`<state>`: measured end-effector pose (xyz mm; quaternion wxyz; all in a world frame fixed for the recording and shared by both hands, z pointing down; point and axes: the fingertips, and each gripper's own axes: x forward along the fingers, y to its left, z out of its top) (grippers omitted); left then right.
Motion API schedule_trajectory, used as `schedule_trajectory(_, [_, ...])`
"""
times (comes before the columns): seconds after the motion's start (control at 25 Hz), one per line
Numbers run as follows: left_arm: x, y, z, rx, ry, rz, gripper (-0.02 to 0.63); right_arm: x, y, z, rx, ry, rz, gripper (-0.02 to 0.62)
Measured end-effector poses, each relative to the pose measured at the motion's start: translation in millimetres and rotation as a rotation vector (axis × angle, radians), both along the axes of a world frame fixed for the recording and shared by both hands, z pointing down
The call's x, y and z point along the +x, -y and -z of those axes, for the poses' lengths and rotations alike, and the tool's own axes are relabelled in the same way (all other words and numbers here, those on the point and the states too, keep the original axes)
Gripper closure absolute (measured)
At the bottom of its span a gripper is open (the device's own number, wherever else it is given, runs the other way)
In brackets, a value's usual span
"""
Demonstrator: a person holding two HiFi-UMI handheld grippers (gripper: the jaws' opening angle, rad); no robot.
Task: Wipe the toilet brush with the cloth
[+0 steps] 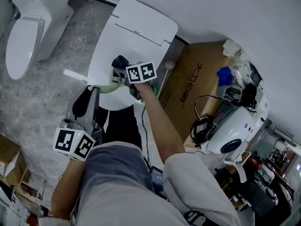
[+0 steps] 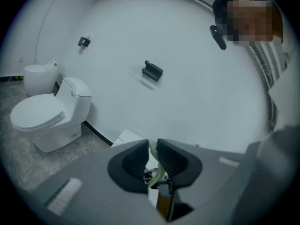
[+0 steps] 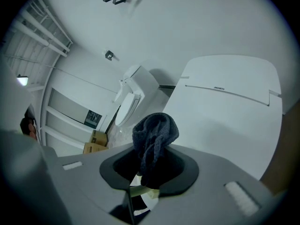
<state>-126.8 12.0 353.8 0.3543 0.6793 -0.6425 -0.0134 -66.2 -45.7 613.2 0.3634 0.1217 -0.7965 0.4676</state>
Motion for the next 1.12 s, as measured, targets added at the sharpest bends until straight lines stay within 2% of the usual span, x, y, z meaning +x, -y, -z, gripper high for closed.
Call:
schedule_trajectory(0.24, [0, -2, -1, -0.003, 0.011, 0.005, 0.606, -8, 8, -2, 0.006, 0.023, 0.014, 0.5])
schedule_trajectory(0.68, [1, -1, -1, -0.01, 0.036, 0.019, 0.606, 24, 30, -47, 0.02, -0.121, -0.01, 0.5])
schedule_trajectory(1.12, [-2, 1, -3, -0.01, 0.049, 0.022, 0.606, 51, 33, -77, -0.015, -0.152, -0.026, 0.5])
